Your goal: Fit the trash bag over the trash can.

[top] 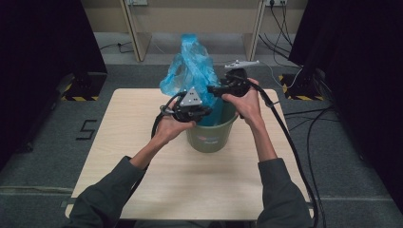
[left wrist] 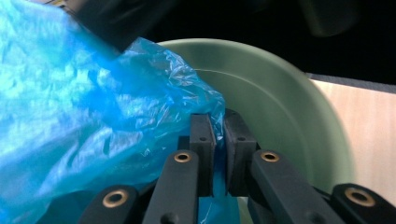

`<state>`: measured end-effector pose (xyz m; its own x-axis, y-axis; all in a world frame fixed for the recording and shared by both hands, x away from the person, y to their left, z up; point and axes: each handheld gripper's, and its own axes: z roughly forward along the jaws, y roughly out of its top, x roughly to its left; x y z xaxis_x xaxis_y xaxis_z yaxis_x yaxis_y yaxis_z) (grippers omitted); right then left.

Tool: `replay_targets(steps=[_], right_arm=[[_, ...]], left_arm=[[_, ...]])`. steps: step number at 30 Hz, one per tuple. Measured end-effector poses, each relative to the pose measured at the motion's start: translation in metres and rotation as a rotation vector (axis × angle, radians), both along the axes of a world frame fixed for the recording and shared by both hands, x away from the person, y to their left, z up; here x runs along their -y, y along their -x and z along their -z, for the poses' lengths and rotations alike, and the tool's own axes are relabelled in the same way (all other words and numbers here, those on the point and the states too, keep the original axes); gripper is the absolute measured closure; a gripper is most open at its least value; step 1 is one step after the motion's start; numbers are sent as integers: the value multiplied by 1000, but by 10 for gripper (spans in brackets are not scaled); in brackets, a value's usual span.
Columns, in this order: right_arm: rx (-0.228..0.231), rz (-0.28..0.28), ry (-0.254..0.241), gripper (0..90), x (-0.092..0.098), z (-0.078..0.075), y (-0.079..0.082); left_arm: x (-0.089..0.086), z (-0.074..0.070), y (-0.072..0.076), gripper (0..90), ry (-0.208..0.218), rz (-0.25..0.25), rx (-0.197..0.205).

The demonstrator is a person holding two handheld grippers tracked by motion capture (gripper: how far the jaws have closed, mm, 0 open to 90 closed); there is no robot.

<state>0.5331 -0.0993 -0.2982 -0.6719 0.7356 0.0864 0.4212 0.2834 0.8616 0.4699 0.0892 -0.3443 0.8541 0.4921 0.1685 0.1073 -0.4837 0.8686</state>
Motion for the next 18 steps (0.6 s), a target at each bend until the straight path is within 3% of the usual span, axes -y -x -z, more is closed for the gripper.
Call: replay_targets(steps=[1,2,3,4,5,6,7,8,9,10,11,12,13,14,15,16,18], right_arm=[[-9,-13,13,409,-3,2,-2],[-11,-33,24,541,-5,5,-3],[-11,-33,24,541,-5,5,-3],[-4,-83,51,708,-7,9,-3],[-4,-83,51,708,-7,9,-3],[11,-103,99,809,-5,12,1],[20,-108,123,834,-3,12,5],[20,-108,123,834,-3,12,5],[25,-114,134,848,-1,12,9],[30,-118,155,854,6,14,18],[30,-118,155,854,6,14,18],[35,-119,174,854,13,15,27],[35,-119,174,854,13,15,27],[34,-118,180,854,19,17,36],[34,-118,180,854,19,17,36],[36,-127,185,853,23,21,42],[32,-146,192,847,24,24,48]], left_arm=[[-1,0,1,820,2,2,-1],[-2,0,2,805,5,1,-5],[-2,0,2,783,5,1,-5],[-8,-2,3,748,16,1,-17],[-8,-2,3,707,16,1,-17],[-17,-6,3,656,40,-16,-25],[-22,-9,2,598,69,-34,-36],[-22,-9,2,540,69,-34,-36],[-28,-12,1,540,96,-52,-45],[-41,-18,-3,460,144,-82,-51],[-41,-18,-3,430,144,-82,-51],[-53,-25,-9,402,178,-124,-52],[-53,-25,-9,383,178,-124,-52],[-62,-31,-19,371,238,-152,-70],[-62,-31,-19,360,238,-152,-70],[-66,-35,-29,350,271,-176,-89],[-67,-36,-34,347,277,-192,-83]])
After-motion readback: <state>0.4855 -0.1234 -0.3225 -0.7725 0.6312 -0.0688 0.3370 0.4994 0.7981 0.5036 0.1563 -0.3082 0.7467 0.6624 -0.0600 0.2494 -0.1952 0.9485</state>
